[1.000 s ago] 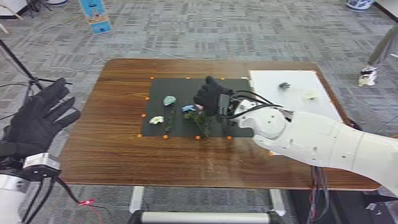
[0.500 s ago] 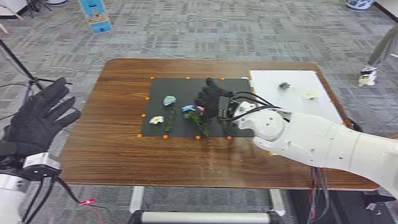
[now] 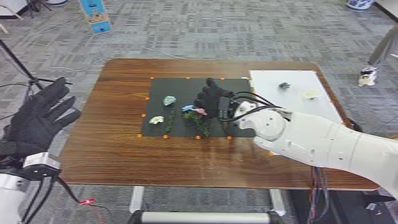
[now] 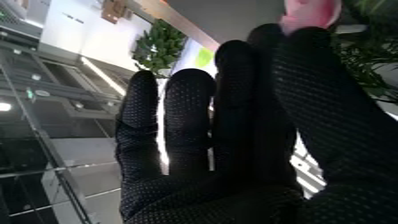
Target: Arrange flowers
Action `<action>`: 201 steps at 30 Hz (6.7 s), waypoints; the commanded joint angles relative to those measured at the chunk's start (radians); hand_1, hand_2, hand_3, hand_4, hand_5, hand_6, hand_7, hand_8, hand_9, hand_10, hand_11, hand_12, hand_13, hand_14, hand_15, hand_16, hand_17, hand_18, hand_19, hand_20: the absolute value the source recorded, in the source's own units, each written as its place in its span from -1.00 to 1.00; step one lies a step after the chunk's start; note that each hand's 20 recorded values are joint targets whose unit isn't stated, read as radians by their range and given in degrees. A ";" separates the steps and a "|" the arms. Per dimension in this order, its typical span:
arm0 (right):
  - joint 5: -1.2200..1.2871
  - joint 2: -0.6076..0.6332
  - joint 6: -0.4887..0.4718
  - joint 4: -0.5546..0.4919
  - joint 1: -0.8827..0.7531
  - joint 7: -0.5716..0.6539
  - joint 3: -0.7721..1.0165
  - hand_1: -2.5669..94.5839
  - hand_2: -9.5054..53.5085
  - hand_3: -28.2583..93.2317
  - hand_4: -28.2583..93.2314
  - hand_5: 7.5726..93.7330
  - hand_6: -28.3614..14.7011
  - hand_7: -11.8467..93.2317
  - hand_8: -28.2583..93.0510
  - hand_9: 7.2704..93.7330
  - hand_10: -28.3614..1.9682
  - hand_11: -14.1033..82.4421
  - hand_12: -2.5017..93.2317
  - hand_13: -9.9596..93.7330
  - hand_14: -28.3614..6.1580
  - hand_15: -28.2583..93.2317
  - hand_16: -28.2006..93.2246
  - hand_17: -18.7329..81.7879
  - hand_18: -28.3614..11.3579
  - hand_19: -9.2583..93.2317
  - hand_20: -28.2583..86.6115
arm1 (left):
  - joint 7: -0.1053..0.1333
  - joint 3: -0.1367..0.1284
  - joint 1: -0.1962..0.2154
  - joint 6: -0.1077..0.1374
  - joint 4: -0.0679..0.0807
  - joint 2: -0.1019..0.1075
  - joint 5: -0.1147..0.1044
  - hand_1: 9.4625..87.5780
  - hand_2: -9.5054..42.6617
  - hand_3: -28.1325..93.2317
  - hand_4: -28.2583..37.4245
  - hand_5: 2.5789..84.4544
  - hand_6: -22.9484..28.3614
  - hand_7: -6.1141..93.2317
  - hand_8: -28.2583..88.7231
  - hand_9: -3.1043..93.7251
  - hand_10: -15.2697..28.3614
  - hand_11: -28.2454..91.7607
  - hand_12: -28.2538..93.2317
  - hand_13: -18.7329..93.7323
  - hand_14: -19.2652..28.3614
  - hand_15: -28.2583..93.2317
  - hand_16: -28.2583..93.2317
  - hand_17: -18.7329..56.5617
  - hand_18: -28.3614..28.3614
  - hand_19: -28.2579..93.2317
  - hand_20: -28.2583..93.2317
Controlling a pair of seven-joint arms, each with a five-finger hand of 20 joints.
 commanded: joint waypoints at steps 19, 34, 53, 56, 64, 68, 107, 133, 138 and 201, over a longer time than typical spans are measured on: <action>-0.049 0.172 -0.109 -0.187 -0.179 0.071 0.416 -0.25 -1.00 0.90 -1.00 0.04 0.49 0.09 -0.76 -0.07 0.23 0.39 -0.13 0.03 0.12 0.73 0.15 -0.28 -0.41 0.49 0.38 | 0.003 -0.010 0.016 0.003 -0.005 -0.010 -0.006 -0.47 -0.99 0.32 -1.00 -0.51 -0.04 -0.59 -0.66 -0.59 0.08 -0.39 -0.22 -0.44 0.35 -0.41 -0.45 -0.84 0.72 0.06 -0.43; -0.004 0.331 0.066 -0.031 -0.390 0.407 0.591 -0.31 -1.00 0.84 -1.00 -0.02 0.39 0.01 -0.82 -0.03 0.20 0.38 -0.13 0.04 0.06 0.73 0.12 -0.27 -0.42 0.52 0.37 | 0.001 -0.016 -0.004 -0.008 0.000 -0.012 0.001 -0.48 -1.00 0.34 -1.00 -0.52 -0.05 -0.58 -0.66 -0.59 0.08 -0.39 -0.23 -0.45 0.36 -0.41 -0.46 -0.84 0.77 0.06 -0.43; -0.053 0.388 -0.014 0.063 -0.426 0.458 0.535 -0.25 -1.00 0.82 -1.00 -0.01 0.36 -0.03 -0.80 -0.08 0.15 0.38 -0.13 0.02 0.03 0.73 0.12 -0.26 -0.44 0.53 0.35 | 0.008 0.002 -0.023 -0.025 0.006 0.006 -0.022 -0.47 -1.00 0.32 -1.00 -0.51 -0.04 -0.58 -0.66 -0.59 0.08 -0.38 -0.23 -0.44 0.34 -0.40 -0.46 -0.83 0.72 0.06 -0.43; -0.064 0.378 0.014 0.088 -0.410 0.470 0.513 -0.26 -1.00 0.83 -1.00 0.00 0.36 -0.03 -0.80 -0.08 0.15 0.38 -0.13 0.02 0.04 0.73 0.12 -0.26 -0.44 0.53 0.35 | 0.007 0.004 -0.025 -0.020 0.007 0.009 -0.022 -0.46 -0.99 0.32 -1.00 -0.51 -0.04 -0.58 -0.66 -0.59 0.08 -0.38 -0.23 -0.44 0.34 -0.40 -0.46 -0.83 0.72 0.06 -0.43; -0.065 0.354 0.051 0.100 -0.374 0.478 0.483 -0.27 -1.00 0.84 -1.00 0.01 0.36 -0.02 -0.80 -0.06 0.15 0.39 -0.14 0.03 0.02 0.74 0.12 -0.25 -0.44 0.54 0.35 | 0.001 0.007 -0.027 -0.020 0.009 0.011 -0.022 -0.46 -0.99 0.32 -1.00 -0.51 -0.04 -0.58 -0.67 -0.59 0.09 -0.38 -0.24 -0.45 0.35 -0.40 -0.46 -0.83 0.72 0.06 -0.43; -0.067 0.337 0.050 0.113 -0.347 0.474 0.461 -0.26 -1.00 0.84 -1.00 0.02 0.37 -0.01 -0.81 -0.05 0.15 0.40 -0.14 0.04 0.01 0.74 0.12 -0.25 -0.44 0.54 0.35 | -0.001 0.011 -0.030 -0.021 0.011 0.015 -0.024 -0.47 -0.99 0.32 -1.00 -0.51 -0.04 -0.58 -0.67 -0.59 0.08 -0.38 -0.23 -0.45 0.35 -0.40 -0.46 -0.84 0.72 0.06 -0.43; -0.107 0.271 0.292 -0.066 -0.218 0.360 0.381 0.05 -1.00 0.83 -1.00 0.37 0.47 0.27 -0.44 0.37 0.34 0.08 0.34 0.25 0.17 0.67 0.30 -0.16 -0.43 0.59 0.38 | 0.007 -0.001 -0.008 -0.017 0.001 -0.002 -0.023 -0.48 -0.99 0.33 -1.00 -0.51 -0.04 -0.58 -0.67 -0.59 0.08 -0.37 -0.24 -0.45 0.35 -0.39 -0.46 -0.84 0.72 0.06 -0.43; -0.006 0.044 0.243 0.039 0.013 0.171 0.025 0.05 -1.00 0.81 -1.00 0.39 0.50 0.25 -0.46 0.38 0.35 0.07 0.34 0.26 0.18 0.68 0.29 -0.16 -0.43 0.59 0.38 | 0.005 0.006 -0.016 -0.012 0.001 0.006 -0.024 -0.47 -0.99 0.32 -1.00 -0.51 -0.04 -0.57 -0.67 -0.59 0.09 -0.36 -0.24 -0.45 0.35 -0.39 -0.46 -0.83 0.72 0.06 -0.43; -0.021 0.042 0.212 0.060 0.035 0.170 -0.026 0.05 -1.00 0.81 -1.00 0.40 0.51 0.25 -0.46 0.39 0.36 0.07 0.34 0.26 0.18 0.68 0.30 -0.16 -0.43 0.58 0.38 | 0.005 0.008 -0.020 -0.012 0.003 0.008 -0.023 -0.47 -0.99 0.32 -1.00 -0.51 -0.04 -0.57 -0.67 -0.59 0.09 -0.36 -0.24 -0.45 0.35 -0.39 -0.46 -0.84 0.72 0.06 -0.43; -0.009 0.227 -0.027 -0.046 -0.202 0.276 0.373 -0.34 -1.00 0.80 -1.00 -0.06 0.32 -0.05 -0.79 -0.11 0.13 0.34 -0.13 0.00 0.01 0.73 0.14 -0.30 -0.49 0.51 0.38 | -0.001 0.005 -0.020 -0.021 0.005 -0.002 -0.024 -0.48 -0.99 0.33 -1.00 -0.51 -0.04 -0.57 -0.67 -0.59 0.09 -0.36 -0.25 -0.45 0.35 -0.39 -0.47 -0.84 0.72 0.07 -0.44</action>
